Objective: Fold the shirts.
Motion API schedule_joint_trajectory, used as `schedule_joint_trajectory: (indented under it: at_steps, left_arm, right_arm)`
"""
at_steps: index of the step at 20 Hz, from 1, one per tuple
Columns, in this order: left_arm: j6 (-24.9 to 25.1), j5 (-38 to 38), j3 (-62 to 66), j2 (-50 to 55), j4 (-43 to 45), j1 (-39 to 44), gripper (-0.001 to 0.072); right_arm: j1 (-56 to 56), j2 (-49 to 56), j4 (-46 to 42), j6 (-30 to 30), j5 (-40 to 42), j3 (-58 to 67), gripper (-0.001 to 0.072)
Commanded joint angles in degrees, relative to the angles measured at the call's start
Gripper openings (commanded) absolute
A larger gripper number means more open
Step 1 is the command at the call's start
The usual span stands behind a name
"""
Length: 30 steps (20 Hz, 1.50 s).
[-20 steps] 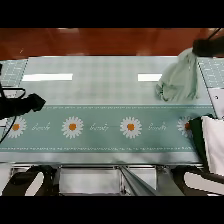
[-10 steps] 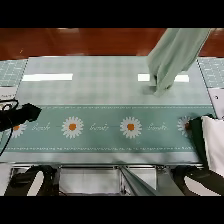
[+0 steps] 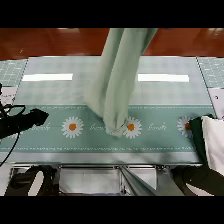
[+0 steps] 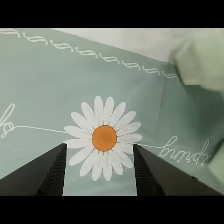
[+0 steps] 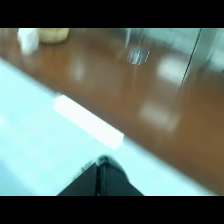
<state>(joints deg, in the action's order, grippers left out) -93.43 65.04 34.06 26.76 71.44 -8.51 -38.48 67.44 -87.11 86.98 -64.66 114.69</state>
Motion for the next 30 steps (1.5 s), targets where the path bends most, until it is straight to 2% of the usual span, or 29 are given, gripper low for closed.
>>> schedule_joint_trajectory:
  at_steps: [1, 3, 8, 9, 10, 13, 15, 16, 19, 20, 22, 25, 30]
  left_arm:
    - [0.0, 0.0, -0.2, -0.1, -0.4, 0.0, 0.0507]
    - [-0.1, 0.0, -0.2, 0.0, -0.5, 0.0, 0.0507]
    - [-0.1, 0.0, -0.5, 0.0, -0.8, 0.0, 0.0508]
    - [-0.1, -0.1, -0.7, 0.0, -0.9, 0.0, 0.0508]
    - [-0.1, -0.4, -1.1, 0.1, -1.0, 0.0, 0.0507]
    - [0.0, -1.5, -0.1, 0.9, -0.2, -0.1, 0.0507]
    - [-0.2, -1.7, 4.0, 1.8, 0.6, -0.8, 0.0507]
    - [-0.3, -1.9, 5.6, 2.8, 0.5, -1.7, 0.0507]
    - [0.2, 1.5, 5.0, 9.8, -7.9, -4.5, 0.0506]
    - [3.3, 2.9, 3.2, 13.3, -13.2, -4.5, 0.0506]
    - [11.8, 3.2, -1.1, 21.4, -23.6, -3.6, 0.0506]
    - [13.5, 2.8, -2.3, 31.4, -26.1, -1.6, 0.0506]
    - [13.9, -6.3, -2.3, 40.1, -27.4, 8.4, 0.0507]
  right_arm:
    - [-3.1, 0.3, -3.7, 6.8, -7.7, -10.0, 0.0023]
    - [-3.1, 0.7, -3.7, 8.7, -7.8, -20.4, 0.0022]
    - [-3.1, 4.8, -3.9, 15.7, -1.4, -42.9, 0.0026]
    - [-3.1, 6.4, -4.0, 17.8, -1.4, -44.6, 0.0144]
    - [-3.1, 8.1, -4.6, 18.5, -1.8, -45.2, 0.0398]
    - [0.4, 7.2, -13.5, 18.9, -4.0, -45.0, 0.0406]
    - [8.0, 2.7, -20.3, 21.1, -8.4, -45.2, 0.0406]
    - [13.5, -0.2, -20.3, 21.5, -9.2, -46.5, 0.0406]
    - [29.2, -9.8, -13.2, 22.3, -2.0, -58.9, 0.0405]
    - [33.9, -12.8, -7.8, 21.9, 2.0, -65.2, 0.0405]
    - [40.2, -16.4, 4.4, 15.0, 7.3, -76.2, 0.0405]
    - [43.4, -17.4, 15.7, 5.1, 7.6, -84.1, 0.0405]
    - [43.4, -17.4, 24.6, -0.3, 8.5, -85.6, 0.0405]
